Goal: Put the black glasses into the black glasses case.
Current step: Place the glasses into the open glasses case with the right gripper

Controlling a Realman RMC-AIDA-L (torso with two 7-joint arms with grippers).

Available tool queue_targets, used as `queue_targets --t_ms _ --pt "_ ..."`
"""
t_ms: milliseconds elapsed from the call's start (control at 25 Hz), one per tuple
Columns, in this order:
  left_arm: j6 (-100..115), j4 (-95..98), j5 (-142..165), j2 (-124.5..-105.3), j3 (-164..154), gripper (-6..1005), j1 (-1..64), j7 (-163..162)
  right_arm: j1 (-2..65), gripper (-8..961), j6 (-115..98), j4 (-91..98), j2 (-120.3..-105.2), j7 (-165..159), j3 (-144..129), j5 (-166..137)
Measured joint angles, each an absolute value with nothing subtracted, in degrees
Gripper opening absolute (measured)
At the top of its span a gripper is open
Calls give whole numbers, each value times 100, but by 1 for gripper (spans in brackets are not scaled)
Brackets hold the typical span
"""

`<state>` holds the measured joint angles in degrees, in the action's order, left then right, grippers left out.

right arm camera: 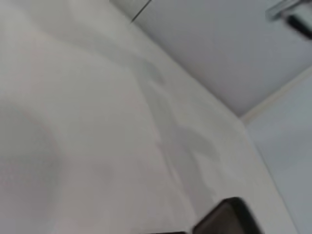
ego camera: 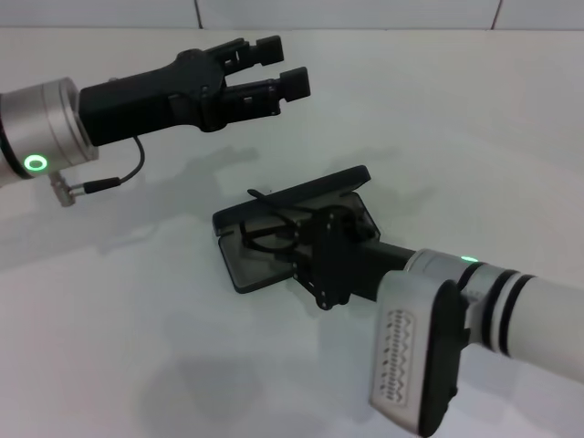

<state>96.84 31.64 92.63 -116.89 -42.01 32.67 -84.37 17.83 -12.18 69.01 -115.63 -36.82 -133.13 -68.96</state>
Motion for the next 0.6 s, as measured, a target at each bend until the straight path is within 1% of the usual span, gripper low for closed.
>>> queue_targets --t_ms 200,600 --pt "9684 3164 9264 -11689 -4201 858 3262 -8437 1513 188 -1431 7031 -11598 -3685 -12763 -6863" --pt "9634 3164 9266 -11689 -4201 853 3250 -8437 1589 189 -1290 6921 -11614 -3655 -12516 -6634"
